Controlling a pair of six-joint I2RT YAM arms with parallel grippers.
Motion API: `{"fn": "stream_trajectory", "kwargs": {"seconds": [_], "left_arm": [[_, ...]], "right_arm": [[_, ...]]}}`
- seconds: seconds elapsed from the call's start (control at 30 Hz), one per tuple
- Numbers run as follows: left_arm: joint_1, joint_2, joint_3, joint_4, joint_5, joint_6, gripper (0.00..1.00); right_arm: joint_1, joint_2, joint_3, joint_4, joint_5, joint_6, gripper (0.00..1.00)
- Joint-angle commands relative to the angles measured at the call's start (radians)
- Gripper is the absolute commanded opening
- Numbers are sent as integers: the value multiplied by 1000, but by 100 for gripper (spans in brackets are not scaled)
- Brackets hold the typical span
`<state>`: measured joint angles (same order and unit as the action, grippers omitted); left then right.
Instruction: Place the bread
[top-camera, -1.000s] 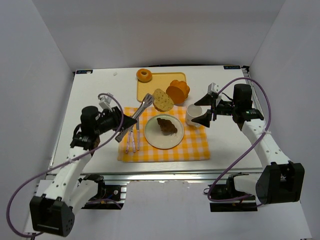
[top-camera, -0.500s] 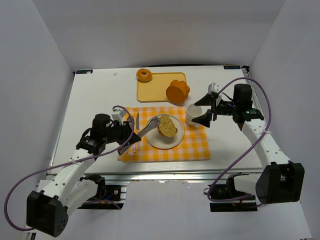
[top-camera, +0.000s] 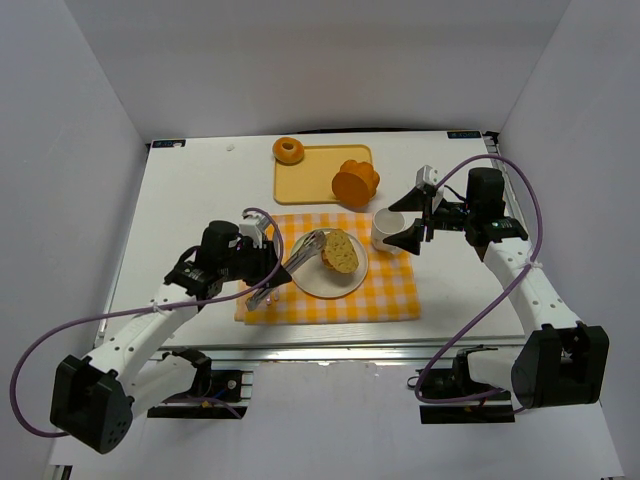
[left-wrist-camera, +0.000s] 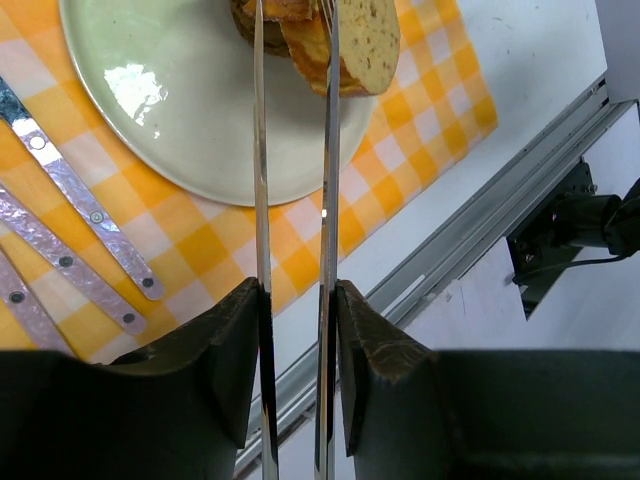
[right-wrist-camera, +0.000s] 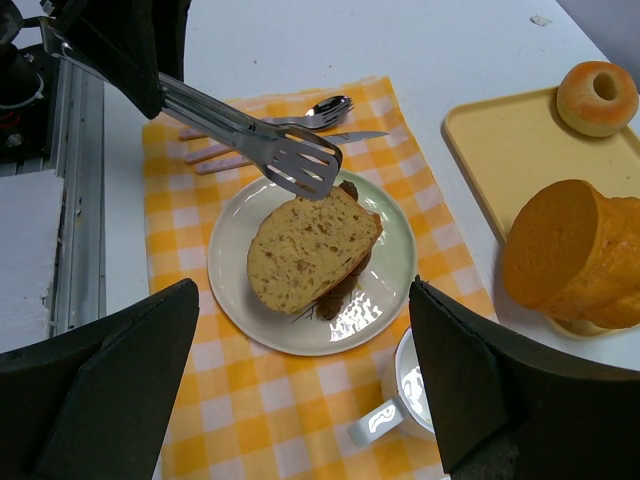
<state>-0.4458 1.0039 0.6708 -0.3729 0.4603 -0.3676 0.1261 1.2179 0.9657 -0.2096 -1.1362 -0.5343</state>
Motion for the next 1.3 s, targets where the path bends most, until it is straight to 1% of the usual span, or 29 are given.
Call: {"fn": "stream_trajectory", "kwargs": {"seconds": [0.0, 0.3, 0.87, 1.0, 1.07, 1.1, 1.13, 1.2, 1.23, 1.27], "left_arm": [[-7, -33, 35, 22, -8, -13, 44], [-7, -73, 30, 23, -14, -57, 45], [-7, -119, 82, -17, -55, -77, 45], [-7, -119, 96, -17, -71, -80, 45], [-7, -117, 108, -20, -101, -80, 44], [-7, -117, 118, -20, -120, -82, 42], [-4, -117, 130, -15, -167, -85, 35], [4, -99, 150, -11, -213, -87, 22], [15, -84, 160, -11, -235, -88, 11], [45, -38, 188, -17, -265, -82, 6]], "right_arm": [[-3, -11, 10, 12, -25, 2, 89], [-3, -12, 5, 16, -28, 2, 90], [-5, -21, -2, 16, -36, 2, 89], [-3, -24, -2, 15, -37, 3, 89], [-3, -26, -1, 13, -37, 2, 89], [-3, -26, -2, 15, -37, 2, 89], [-3, -24, -2, 12, -39, 0, 89], [-3, -24, -2, 12, -40, -1, 89], [-3, -24, -2, 10, -40, -1, 89], [-3, -23, -1, 12, -40, -3, 89]]}}
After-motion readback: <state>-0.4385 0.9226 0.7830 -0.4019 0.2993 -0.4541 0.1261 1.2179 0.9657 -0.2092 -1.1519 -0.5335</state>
